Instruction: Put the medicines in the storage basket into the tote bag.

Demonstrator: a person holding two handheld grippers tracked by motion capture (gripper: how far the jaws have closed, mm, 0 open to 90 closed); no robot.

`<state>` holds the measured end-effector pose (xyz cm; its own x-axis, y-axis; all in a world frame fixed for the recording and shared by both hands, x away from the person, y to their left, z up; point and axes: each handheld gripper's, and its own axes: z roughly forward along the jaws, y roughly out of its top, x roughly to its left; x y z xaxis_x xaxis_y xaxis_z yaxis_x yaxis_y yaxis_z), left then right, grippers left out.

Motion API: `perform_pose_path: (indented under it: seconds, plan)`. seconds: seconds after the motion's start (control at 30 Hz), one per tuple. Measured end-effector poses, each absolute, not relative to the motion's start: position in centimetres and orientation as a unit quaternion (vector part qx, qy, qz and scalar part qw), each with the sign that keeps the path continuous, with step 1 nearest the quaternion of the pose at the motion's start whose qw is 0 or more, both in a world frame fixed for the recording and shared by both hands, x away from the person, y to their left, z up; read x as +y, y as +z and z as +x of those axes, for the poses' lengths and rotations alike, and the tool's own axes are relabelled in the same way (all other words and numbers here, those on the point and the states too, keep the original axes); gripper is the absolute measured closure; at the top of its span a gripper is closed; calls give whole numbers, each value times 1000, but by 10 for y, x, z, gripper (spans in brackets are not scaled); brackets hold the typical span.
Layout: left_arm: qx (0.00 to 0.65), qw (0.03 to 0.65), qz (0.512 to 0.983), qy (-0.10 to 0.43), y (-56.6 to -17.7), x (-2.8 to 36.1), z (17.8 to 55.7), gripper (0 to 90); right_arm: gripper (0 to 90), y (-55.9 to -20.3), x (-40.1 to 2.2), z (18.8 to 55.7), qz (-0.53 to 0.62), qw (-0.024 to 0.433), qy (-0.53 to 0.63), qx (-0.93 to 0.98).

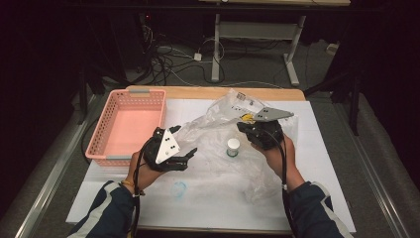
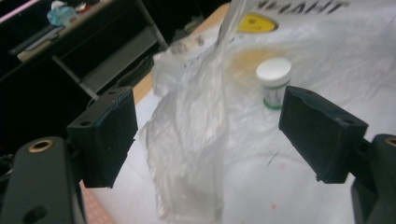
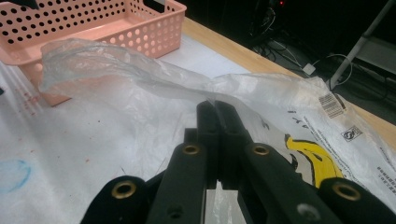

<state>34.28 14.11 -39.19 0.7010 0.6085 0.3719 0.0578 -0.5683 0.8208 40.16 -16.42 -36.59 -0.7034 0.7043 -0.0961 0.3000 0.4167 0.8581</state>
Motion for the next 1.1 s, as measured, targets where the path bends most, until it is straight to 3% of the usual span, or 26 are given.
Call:
perform_pose_path:
  seconds: [0.27,0.63,0.73,0.77,0.87,1.0,1.03,1.1]
  plan:
    - [228,394,833,315,-402,146,355,214,900,-367,-170,400,308,224,441,813]
    - [235,366,854,285,-410,138,363,413,900,-365,-184,391,303,214,445,815]
    - [237,368,854,282,-411,138,364,565,900,-365,-186,390,303,214,445,815]
    - [236,370,854,279,-411,138,364,651,900,-365,-186,390,303,213,446,815]
    - [234,373,855,273,-411,140,364,774,900,-367,-186,390,301,213,446,816]
    - [235,371,858,268,-412,141,364,831,766,-370,-185,389,296,213,446,817]
    - [234,370,858,268,-413,141,364,841,649,-370,-187,386,291,218,447,818]
    - [233,368,860,267,-414,141,364,841,614,-370,-188,384,288,218,447,818]
